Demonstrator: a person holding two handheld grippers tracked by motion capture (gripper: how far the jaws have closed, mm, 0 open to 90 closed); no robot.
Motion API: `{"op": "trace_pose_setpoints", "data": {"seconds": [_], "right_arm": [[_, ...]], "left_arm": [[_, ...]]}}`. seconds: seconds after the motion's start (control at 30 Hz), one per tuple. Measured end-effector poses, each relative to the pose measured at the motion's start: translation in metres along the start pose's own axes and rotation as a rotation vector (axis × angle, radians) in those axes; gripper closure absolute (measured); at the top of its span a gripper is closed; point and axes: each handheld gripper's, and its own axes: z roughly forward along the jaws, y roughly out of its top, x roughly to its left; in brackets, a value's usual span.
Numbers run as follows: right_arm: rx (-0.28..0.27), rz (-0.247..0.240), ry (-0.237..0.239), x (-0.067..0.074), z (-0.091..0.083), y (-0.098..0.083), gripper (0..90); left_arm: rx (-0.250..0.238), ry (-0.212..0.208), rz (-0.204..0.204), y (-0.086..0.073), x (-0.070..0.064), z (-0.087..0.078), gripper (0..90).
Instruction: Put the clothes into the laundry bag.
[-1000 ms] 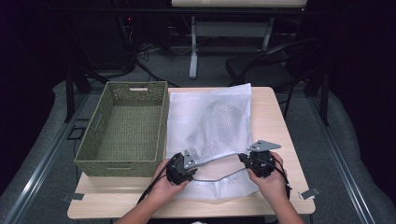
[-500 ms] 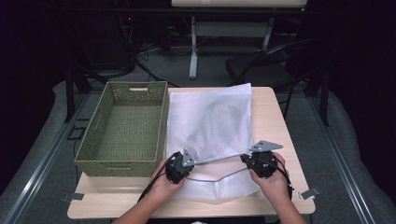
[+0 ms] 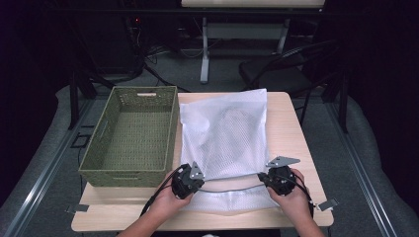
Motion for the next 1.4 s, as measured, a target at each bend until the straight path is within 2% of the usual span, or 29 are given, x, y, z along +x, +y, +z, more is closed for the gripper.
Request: {"op": "trace_pose_setpoints", "data": {"seconds": [0.13, 0.23, 0.5, 0.57, 0.63, 0.77, 0.8, 0.93, 1.1, 1.27, 1.4], "right_arm": [[0.056, -0.022, 0.011, 0.004, 0.007, -0.009, 88.9], [0.097, -0.024, 0.022, 0.005, 0.012, -0.015, 88.9], [0.123, 0.014, 0.042, -0.001, 0.022, -0.019, 88.7], [0.133, 0.016, 0.041, -0.002, 0.023, -0.02, 88.4], [0.137, 0.022, 0.047, -0.002, 0.025, -0.021, 87.9], [0.138, 0.025, 0.05, -0.003, 0.028, -0.023, 82.9], [0.132, 0.037, 0.056, -0.003, 0.028, -0.023, 82.1], [0.121, 0.077, 0.096, -0.008, 0.028, -0.025, 79.3], [0.105, 0.101, 0.095, -0.011, 0.025, -0.028, 70.8], [0.082, 0.117, 0.087, -0.015, 0.023, -0.032, 65.9], [0.067, 0.161, 0.116, -0.02, 0.022, -0.036, 64.4]], "left_arm": [[0.032, -0.022, 0.0, -0.004, -0.001, 0.003, 89.6], [0.037, -0.033, -0.011, -0.007, -0.001, 0.007, 89.5], [0.032, -0.04, -0.034, -0.008, 0.002, 0.013, 89.4], [0.03, -0.056, -0.04, -0.008, 0.004, 0.013, 89.3], [0.03, -0.045, -0.036, -0.009, 0.003, 0.012, 89.3], [0.037, -0.05, -0.035, -0.009, 0.004, 0.011, 88.8], [0.038, -0.06, -0.044, -0.01, 0.005, 0.011, 88.3], [0.041, -0.048, -0.046, -0.011, 0.006, 0.011, 87.5], [0.046, -0.047, -0.054, -0.012, 0.008, 0.01, 85.0], [0.052, -0.051, -0.069, -0.015, 0.011, 0.009, 84.1], [0.048, -0.041, -0.064, -0.015, 0.009, 0.009, 83.5]]}}
